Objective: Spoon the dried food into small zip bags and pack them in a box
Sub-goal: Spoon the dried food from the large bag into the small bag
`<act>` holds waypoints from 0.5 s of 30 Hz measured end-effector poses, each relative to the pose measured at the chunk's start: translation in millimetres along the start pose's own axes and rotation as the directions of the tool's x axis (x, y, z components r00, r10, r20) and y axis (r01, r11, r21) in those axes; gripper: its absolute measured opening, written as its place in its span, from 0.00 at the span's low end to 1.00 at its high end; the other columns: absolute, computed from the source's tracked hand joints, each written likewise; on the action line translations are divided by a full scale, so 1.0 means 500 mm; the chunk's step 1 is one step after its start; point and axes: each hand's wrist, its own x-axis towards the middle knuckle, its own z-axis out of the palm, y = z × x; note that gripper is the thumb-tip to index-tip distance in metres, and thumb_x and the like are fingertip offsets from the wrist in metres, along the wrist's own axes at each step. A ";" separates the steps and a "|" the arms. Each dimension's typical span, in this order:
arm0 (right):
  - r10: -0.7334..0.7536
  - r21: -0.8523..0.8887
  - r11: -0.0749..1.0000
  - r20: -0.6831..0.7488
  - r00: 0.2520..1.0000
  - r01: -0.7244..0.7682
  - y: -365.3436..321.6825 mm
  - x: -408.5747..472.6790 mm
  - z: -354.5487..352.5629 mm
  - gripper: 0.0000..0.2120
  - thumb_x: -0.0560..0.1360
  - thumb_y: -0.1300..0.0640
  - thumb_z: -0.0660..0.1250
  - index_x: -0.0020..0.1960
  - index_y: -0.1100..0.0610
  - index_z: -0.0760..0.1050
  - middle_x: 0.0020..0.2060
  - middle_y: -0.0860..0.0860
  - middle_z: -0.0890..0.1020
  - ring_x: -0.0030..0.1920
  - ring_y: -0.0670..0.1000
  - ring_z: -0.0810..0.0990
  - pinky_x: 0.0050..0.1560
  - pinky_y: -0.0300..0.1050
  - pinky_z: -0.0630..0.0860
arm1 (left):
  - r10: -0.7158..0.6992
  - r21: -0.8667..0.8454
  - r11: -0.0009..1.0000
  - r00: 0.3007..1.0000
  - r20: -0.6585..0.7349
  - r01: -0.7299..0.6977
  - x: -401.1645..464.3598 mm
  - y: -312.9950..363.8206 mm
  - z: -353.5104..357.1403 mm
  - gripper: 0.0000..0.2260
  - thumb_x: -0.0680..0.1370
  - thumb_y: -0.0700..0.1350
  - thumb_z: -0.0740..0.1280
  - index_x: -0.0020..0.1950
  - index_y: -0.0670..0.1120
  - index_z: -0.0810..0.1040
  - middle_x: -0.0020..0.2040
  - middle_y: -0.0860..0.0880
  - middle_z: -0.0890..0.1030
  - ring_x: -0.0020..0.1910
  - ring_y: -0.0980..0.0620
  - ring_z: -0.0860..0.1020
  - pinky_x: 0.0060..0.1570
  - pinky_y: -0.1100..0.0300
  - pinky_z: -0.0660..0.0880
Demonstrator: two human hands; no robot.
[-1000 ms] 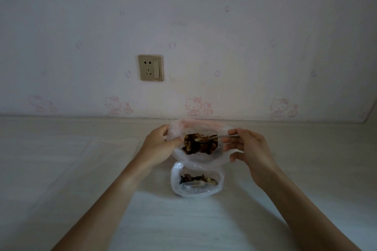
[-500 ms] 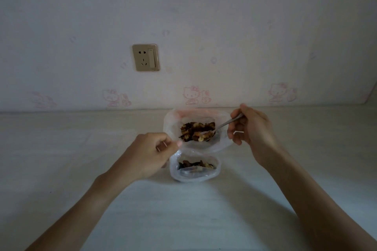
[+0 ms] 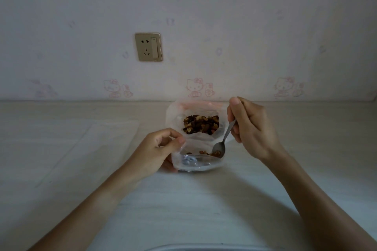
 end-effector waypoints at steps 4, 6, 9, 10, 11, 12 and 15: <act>-0.070 -0.037 0.997 0.013 0.997 0.070 0.000 -0.004 0.002 0.22 0.86 0.50 0.53 0.37 0.58 0.67 0.27 0.43 0.70 0.27 0.44 0.67 0.30 0.37 0.64 | -0.130 -0.092 0.987 0.991 0.022 0.131 -0.005 0.002 0.003 0.08 0.79 0.53 0.71 0.44 0.52 0.84 0.35 0.44 0.84 0.28 0.46 0.83 0.28 0.58 0.79; -0.092 -0.045 0.995 0.010 0.996 0.093 0.000 -0.005 0.003 0.22 0.86 0.50 0.53 0.37 0.58 0.67 0.27 0.42 0.69 0.28 0.44 0.66 0.31 0.38 0.64 | -0.087 -0.001 0.996 0.996 -0.023 0.087 -0.005 -0.001 0.004 0.08 0.82 0.50 0.70 0.43 0.53 0.83 0.33 0.44 0.84 0.26 0.45 0.82 0.26 0.58 0.78; -0.107 0.050 0.993 -0.032 0.994 0.109 -0.004 -0.005 0.002 0.22 0.87 0.51 0.53 0.37 0.59 0.68 0.26 0.44 0.69 0.25 0.46 0.67 0.28 0.38 0.65 | -0.011 0.141 0.990 0.996 -0.091 0.023 -0.006 -0.005 0.003 0.08 0.82 0.50 0.70 0.43 0.55 0.83 0.36 0.46 0.84 0.26 0.47 0.83 0.24 0.60 0.76; -0.099 0.091 0.990 -0.059 0.993 0.104 -0.004 -0.004 0.001 0.22 0.87 0.52 0.53 0.37 0.60 0.69 0.26 0.48 0.69 0.24 0.49 0.67 0.26 0.38 0.65 | 0.011 0.175 0.985 0.995 -0.098 0.006 -0.007 -0.006 0.003 0.07 0.82 0.50 0.70 0.44 0.54 0.83 0.36 0.47 0.85 0.26 0.47 0.83 0.23 0.60 0.75; -0.079 0.126 0.988 -0.087 0.993 0.090 -0.004 -0.002 0.001 0.22 0.87 0.52 0.53 0.38 0.62 0.69 0.25 0.53 0.69 0.22 0.52 0.67 0.24 0.39 0.64 | 0.031 0.203 0.979 0.994 -0.100 -0.010 -0.007 -0.007 0.002 0.07 0.82 0.50 0.70 0.44 0.54 0.84 0.36 0.47 0.85 0.26 0.48 0.82 0.23 0.60 0.75; -0.049 0.151 0.986 -0.113 0.992 0.065 -0.003 0.000 0.000 0.23 0.88 0.52 0.53 0.38 0.62 0.70 0.25 0.56 0.69 0.22 0.54 0.67 0.23 0.40 0.64 | 0.051 0.230 0.973 0.993 -0.107 -0.025 -0.007 -0.007 -0.001 0.08 0.81 0.51 0.70 0.44 0.53 0.84 0.36 0.48 0.84 0.25 0.48 0.82 0.23 0.60 0.75; 0.136 0.228 0.969 -0.180 0.974 -0.094 0.008 0.005 0.000 0.22 0.88 0.51 0.53 0.39 0.59 0.72 0.23 0.52 0.72 0.22 0.54 0.70 0.23 0.38 0.65 | 0.100 0.292 0.955 0.980 -0.172 -0.047 -0.006 -0.009 -0.009 0.14 0.80 0.56 0.71 0.38 0.51 0.82 0.32 0.49 0.83 0.24 0.50 0.81 0.23 0.63 0.74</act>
